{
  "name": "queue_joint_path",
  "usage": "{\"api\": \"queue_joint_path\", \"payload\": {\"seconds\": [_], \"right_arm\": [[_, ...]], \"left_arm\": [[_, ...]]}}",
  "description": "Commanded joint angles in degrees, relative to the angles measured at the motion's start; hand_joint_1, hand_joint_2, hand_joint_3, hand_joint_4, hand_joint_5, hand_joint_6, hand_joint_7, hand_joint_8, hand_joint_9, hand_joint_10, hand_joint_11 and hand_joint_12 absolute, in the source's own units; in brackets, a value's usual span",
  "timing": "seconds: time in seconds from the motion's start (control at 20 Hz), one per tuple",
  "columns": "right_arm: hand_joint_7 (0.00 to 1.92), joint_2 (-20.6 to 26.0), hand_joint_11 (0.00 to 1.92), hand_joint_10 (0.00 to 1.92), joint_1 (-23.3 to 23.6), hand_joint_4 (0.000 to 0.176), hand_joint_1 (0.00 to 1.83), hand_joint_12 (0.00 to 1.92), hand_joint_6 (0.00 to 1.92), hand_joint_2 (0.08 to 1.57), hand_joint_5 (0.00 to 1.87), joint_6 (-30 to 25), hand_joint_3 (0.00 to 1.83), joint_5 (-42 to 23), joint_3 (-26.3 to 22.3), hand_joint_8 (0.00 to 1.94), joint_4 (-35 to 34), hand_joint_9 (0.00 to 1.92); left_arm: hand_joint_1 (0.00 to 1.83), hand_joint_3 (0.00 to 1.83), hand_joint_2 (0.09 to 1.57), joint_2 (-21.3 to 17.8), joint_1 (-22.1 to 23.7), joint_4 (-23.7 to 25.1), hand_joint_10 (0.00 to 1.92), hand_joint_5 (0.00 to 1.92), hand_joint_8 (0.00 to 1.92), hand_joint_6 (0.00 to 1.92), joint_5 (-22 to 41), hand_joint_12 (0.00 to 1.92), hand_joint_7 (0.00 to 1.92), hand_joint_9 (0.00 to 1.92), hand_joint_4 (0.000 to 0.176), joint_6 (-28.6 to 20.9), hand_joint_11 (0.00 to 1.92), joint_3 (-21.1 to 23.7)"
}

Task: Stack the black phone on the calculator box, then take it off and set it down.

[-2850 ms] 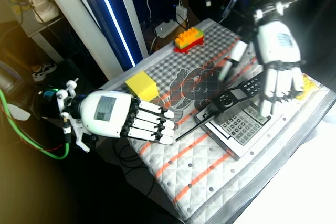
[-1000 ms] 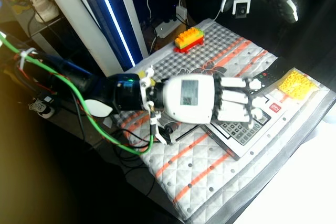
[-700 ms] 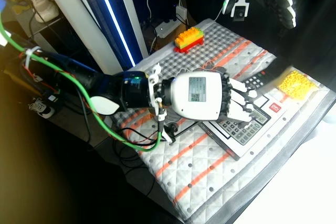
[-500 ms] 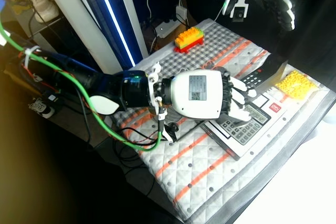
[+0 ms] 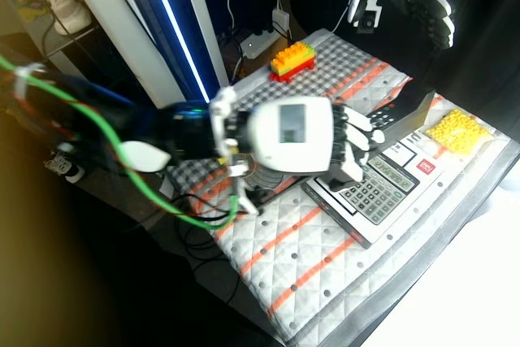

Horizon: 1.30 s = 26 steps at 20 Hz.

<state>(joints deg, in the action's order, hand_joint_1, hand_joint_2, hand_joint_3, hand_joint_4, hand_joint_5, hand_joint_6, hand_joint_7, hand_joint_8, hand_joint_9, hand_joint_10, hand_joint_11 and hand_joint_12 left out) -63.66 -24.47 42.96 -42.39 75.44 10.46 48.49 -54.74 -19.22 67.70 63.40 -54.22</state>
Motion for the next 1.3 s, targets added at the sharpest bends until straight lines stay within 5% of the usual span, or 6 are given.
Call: {"api": "queue_joint_path", "payload": {"seconds": [0.0, 0.4, 0.45, 0.65, 1.2, 1.25], "right_arm": [[1.15, 1.42, 1.06, 0.20, 0.47, 0.000, 1.28, 0.98, 0.78, 1.09, 0.97, -0.11, 0.00, -9.55, -0.75, 0.91, -1.82, 1.40], [1.18, 9.27, 1.13, 0.02, -5.46, 0.000, 1.27, 0.69, 0.91, 1.09, 0.94, -0.13, 0.00, -12.61, -7.26, 0.78, 0.25, 1.42], [1.29, 10.07, 0.84, 0.79, -6.30, 0.000, 1.37, 0.94, 0.70, 1.05, 1.04, -0.33, 0.00, -12.82, -8.19, 0.47, 0.87, 1.17], [1.31, 11.01, 1.08, 0.04, -9.10, 0.000, 1.29, 0.66, 0.74, 1.04, 1.05, -4.18, 0.00, -13.68, -9.64, 0.55, 3.49, 1.43], [1.02, 10.82, 0.75, 0.46, -17.98, 0.000, 1.23, 0.87, 1.22, 1.15, 0.80, -8.47, 0.01, -13.21, -9.42, 0.92, 4.11, 0.95], [0.44, 10.80, 0.24, 0.04, -18.24, 0.033, 0.98, 0.68, 0.13, 1.06, 0.32, -8.53, 0.00, -13.05, -9.45, 0.09, 4.11, 0.48]], "left_arm": [[0.93, 0.01, 0.92, -0.26, -0.18, -0.12, 0.00, 0.02, 0.01, 0.00, 8.05, 0.00, 0.03, 0.00, 0.176, -0.92, 0.00, -0.13], [0.90, 0.00, 0.92, -0.54, -2.22, -1.41, 0.00, 0.06, 0.01, 0.01, 9.61, 0.00, 0.06, 0.00, 0.176, -2.19, 0.00, 0.26], [0.89, 0.00, 0.92, -0.53, -2.38, -1.57, 0.00, 0.06, 0.01, 0.01, 9.70, 0.00, 0.06, 0.00, 0.176, -2.28, 0.00, 0.28], [0.90, 0.01, 0.93, -0.52, -3.07, -2.07, 0.00, 0.07, 0.01, 0.01, 10.11, 0.00, 0.09, 0.01, 0.176, -2.50, 0.00, 0.42], [0.90, 0.00, 0.93, -0.40, -3.74, -2.57, 0.00, 0.06, 0.00, 0.00, 10.23, 0.00, 0.05, 0.00, 0.176, -2.98, 0.00, 0.56], [0.89, 0.00, 0.93, -0.41, -3.82, -2.57, 0.00, 0.05, 0.00, 0.00, 10.27, 0.00, 0.06, 0.00, 0.176, -3.01, 0.00, 0.58]]}}
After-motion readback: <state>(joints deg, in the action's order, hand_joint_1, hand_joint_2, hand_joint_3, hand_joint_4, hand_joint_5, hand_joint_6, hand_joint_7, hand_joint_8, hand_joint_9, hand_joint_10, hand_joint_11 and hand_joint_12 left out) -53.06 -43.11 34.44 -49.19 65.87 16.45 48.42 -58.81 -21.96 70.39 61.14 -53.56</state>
